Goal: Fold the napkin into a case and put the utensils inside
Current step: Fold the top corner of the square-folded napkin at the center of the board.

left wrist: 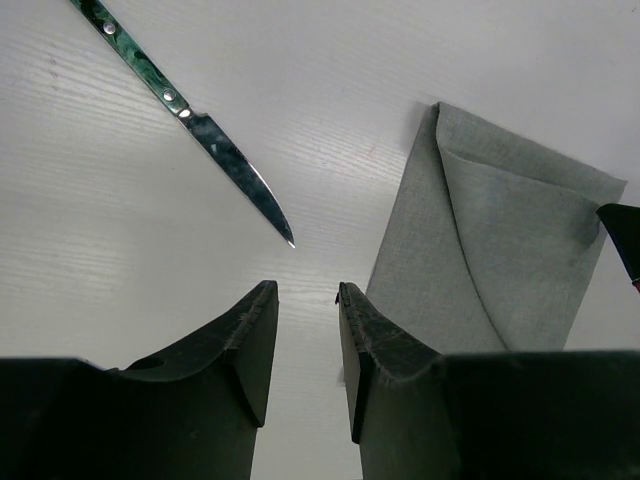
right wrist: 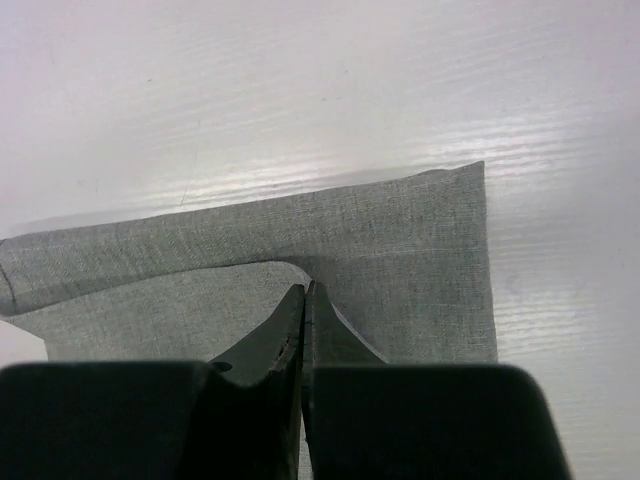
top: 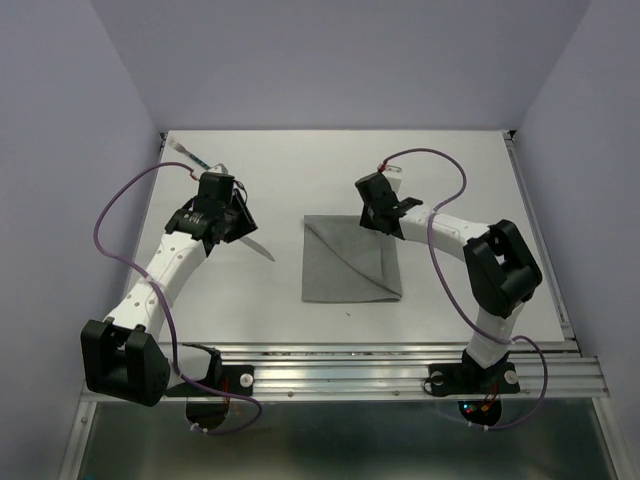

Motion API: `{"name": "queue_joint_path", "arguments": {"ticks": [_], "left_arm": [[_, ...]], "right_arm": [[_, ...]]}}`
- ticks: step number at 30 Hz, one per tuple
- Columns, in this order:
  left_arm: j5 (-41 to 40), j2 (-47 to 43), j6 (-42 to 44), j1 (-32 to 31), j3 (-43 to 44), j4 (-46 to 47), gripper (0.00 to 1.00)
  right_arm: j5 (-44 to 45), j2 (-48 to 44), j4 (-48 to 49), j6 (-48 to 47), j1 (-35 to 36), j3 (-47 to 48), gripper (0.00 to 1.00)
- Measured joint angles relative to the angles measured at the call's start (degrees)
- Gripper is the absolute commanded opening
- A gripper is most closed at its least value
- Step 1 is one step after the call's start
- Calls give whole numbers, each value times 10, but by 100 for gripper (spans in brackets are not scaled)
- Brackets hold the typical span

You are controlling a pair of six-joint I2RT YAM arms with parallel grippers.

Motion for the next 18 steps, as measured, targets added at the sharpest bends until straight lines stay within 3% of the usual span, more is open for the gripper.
{"name": "queue_joint_path", "arguments": {"ticks": [18], "left_arm": [[0, 7, 2, 0, 0, 0, 42]], "right_arm": [[1, 0, 0, -10, -46, 0, 1]]}}
